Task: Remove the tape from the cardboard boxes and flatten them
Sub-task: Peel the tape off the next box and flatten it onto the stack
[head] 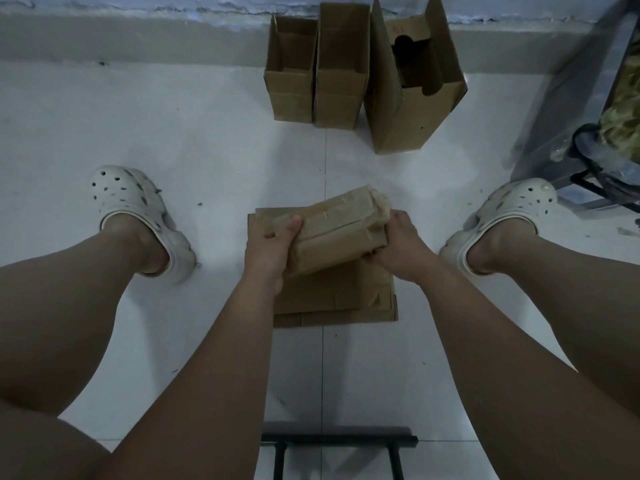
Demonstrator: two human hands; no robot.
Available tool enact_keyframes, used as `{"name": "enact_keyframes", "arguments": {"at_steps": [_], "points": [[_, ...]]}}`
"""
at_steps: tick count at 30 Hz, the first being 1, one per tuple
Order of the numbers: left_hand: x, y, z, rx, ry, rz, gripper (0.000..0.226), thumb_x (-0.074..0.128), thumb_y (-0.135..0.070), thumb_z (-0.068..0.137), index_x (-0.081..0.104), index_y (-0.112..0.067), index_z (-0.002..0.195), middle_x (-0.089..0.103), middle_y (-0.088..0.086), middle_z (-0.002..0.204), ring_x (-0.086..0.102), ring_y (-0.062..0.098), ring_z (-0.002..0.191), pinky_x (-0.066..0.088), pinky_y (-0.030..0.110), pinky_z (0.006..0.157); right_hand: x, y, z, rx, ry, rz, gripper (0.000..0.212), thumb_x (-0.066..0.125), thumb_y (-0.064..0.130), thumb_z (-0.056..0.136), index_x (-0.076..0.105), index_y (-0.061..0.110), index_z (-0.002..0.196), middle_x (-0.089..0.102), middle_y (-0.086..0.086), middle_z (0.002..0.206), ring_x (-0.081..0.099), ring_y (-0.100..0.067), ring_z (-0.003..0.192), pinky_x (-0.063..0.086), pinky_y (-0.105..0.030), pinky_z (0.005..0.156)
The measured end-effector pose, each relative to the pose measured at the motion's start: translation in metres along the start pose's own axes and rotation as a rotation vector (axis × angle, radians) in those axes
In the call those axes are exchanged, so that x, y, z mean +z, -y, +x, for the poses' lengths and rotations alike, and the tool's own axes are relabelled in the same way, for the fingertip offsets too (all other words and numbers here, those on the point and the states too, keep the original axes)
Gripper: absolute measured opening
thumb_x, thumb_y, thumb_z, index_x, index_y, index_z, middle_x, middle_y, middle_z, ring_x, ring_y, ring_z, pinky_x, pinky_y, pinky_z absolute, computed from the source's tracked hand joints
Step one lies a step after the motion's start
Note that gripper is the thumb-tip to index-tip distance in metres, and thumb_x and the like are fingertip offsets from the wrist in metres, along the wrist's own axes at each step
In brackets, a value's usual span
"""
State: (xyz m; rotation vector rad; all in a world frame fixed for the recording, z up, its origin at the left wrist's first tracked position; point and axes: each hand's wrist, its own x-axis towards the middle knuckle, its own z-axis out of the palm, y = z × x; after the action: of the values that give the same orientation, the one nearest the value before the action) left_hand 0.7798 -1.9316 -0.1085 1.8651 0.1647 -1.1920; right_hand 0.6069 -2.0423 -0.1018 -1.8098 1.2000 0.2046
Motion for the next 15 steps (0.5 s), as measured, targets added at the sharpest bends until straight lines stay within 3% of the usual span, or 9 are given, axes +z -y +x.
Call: {"name": "enact_keyframes", "arguments": {"at_steps": [1, 2, 5, 8, 10, 13, 15], "points": [[0.000, 0.003, 0.001, -0.001, -0.010, 0.029, 0.072, 0.074, -0.050, 0.073, 0.053, -0.007, 0.127, 0.060, 0.005, 0.118, 0.058, 0.022, 0.103, 0.053, 0.038, 0.086, 0.003, -0.004, -0.001, 0.013, 0.033, 0.057, 0.090, 0.081, 0.020, 0.075, 0.028, 0.022, 0.148, 0.037, -0.007, 0.140, 0.039, -0.026, 0.129, 0.037, -0.037, 0.109], [0.001, 0.006, 0.002, 0.009, -0.019, 0.051, 0.066, 0.073, -0.050, 0.073, 0.057, -0.008, 0.122, 0.062, 0.005, 0.113, 0.060, 0.021, 0.099, 0.053, 0.038, 0.085, 0.006, -0.007, -0.002, 0.058, 0.103, 0.181, 0.095, 0.084, 0.020, 0.072, 0.028, 0.022, 0.149, 0.044, -0.003, 0.136, 0.045, -0.021, 0.125, 0.042, -0.035, 0.106], [0.002, 0.020, 0.001, 0.067, -0.041, 0.170, 0.032, 0.074, -0.046, 0.075, 0.061, -0.021, 0.090, 0.064, -0.005, 0.088, 0.061, 0.012, 0.078, 0.048, 0.024, 0.061, 0.013, -0.014, -0.013, 0.261, 0.275, 0.666, 0.106, 0.088, 0.036, 0.064, 0.026, 0.030, 0.149, 0.049, 0.004, 0.135, 0.049, -0.018, 0.123, 0.044, -0.039, 0.106], [0.001, 0.039, 0.000, 0.063, -0.064, 0.234, 0.031, 0.073, -0.047, 0.076, 0.057, -0.021, 0.081, 0.059, -0.008, 0.081, 0.057, 0.012, 0.077, 0.047, 0.029, 0.065, 0.021, -0.022, -0.017, 0.357, 0.108, 0.892, 0.059, 0.074, 0.042, 0.079, 0.049, 0.025, 0.130, 0.058, -0.009, 0.129, 0.059, -0.023, 0.110, 0.051, -0.042, 0.093], [0.002, 0.042, 0.001, 0.032, -0.093, 0.258, 0.039, 0.072, -0.051, 0.076, 0.056, -0.019, 0.092, 0.055, -0.011, 0.081, 0.052, 0.008, 0.073, 0.042, 0.029, 0.066, 0.028, -0.024, -0.020, 0.363, 0.017, 0.785, 0.037, 0.070, 0.028, 0.088, 0.054, 0.021, 0.120, 0.062, -0.007, 0.122, 0.062, -0.023, 0.106, 0.053, -0.041, 0.093], [0.005, 0.037, 0.005, 0.031, -0.144, 0.398, 0.050, 0.072, -0.054, 0.073, 0.063, -0.013, 0.100, 0.061, -0.006, 0.088, 0.049, 0.009, 0.067, 0.037, 0.025, 0.059, 0.035, -0.023, -0.021, 0.354, -0.030, 0.595, 0.042, 0.070, 0.020, 0.088, 0.054, 0.020, 0.127, 0.063, 0.002, 0.112, 0.061, -0.018, 0.104, 0.051, -0.036, 0.092], [0.004, 0.033, 0.004, 0.019, -0.161, 0.443, 0.060, 0.073, -0.055, 0.072, 0.063, -0.007, 0.107, 0.065, 0.005, 0.105, 0.054, 0.017, 0.076, 0.038, 0.025, 0.062, 0.032, -0.016, -0.020, 0.328, -0.015, 0.487, 0.039, 0.067, 0.019, 0.089, 0.056, 0.017, 0.127, 0.063, -0.001, 0.115, 0.059, -0.020, 0.105, 0.050, -0.037, 0.092]]}}
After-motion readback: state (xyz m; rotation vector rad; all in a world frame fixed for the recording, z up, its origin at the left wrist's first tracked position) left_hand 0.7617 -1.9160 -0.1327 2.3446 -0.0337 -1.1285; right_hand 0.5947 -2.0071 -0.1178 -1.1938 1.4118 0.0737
